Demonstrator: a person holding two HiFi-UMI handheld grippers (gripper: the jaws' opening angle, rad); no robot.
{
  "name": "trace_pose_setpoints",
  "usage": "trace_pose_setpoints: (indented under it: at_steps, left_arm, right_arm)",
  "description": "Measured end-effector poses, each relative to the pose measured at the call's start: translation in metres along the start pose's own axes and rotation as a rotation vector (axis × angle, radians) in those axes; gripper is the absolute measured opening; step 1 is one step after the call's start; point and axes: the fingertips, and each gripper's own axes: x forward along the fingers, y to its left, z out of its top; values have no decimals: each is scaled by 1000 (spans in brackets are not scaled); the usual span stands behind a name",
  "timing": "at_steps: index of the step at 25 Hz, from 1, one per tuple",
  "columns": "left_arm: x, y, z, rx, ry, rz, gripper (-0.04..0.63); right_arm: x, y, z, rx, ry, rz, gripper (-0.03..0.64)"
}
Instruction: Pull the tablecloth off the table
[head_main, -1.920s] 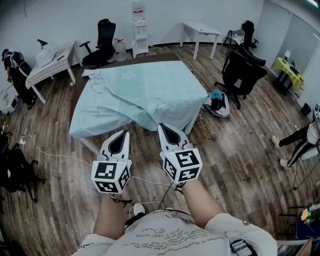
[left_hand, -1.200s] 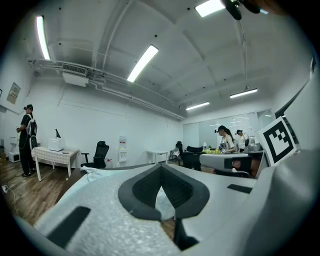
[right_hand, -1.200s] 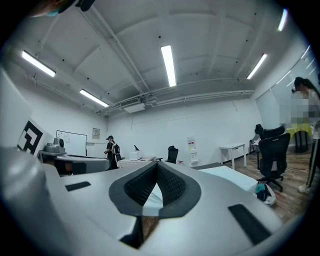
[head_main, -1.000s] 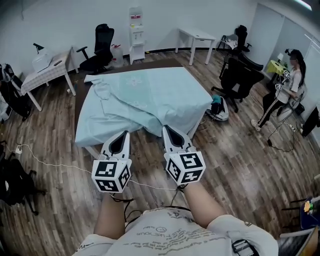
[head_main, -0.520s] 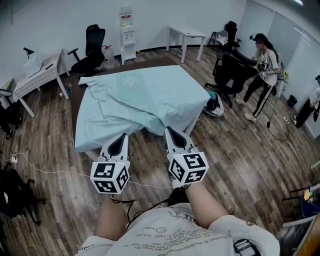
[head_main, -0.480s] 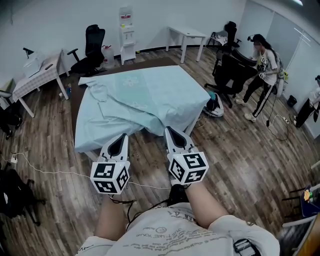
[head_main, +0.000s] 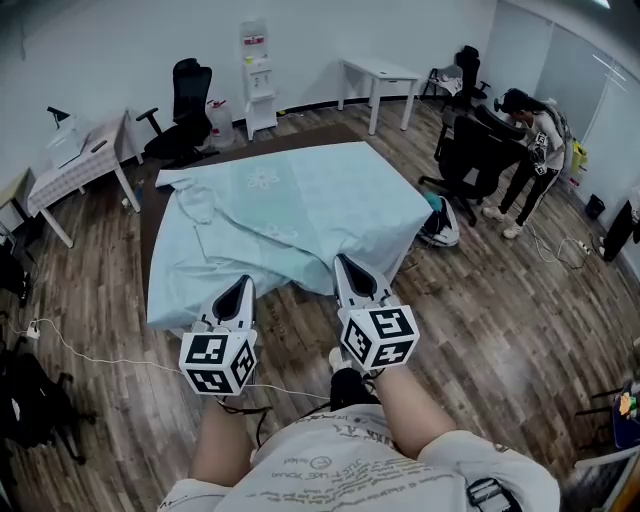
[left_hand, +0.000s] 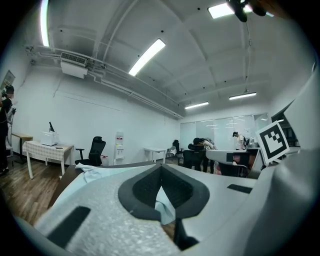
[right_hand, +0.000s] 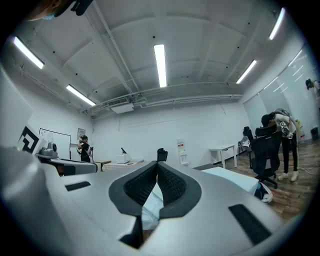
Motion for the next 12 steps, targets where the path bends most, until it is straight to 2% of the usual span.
trace_pose_setpoints:
  at_steps: [8, 12]
  left_arm:
    - [113, 12, -5, 31, 25, 7, 14]
    - [161, 20, -11, 9, 51, 14, 14]
  right_arm:
    - [84, -74, -14, 25, 10, 11, 14]
    - [123, -107, -25, 39, 46, 10, 14]
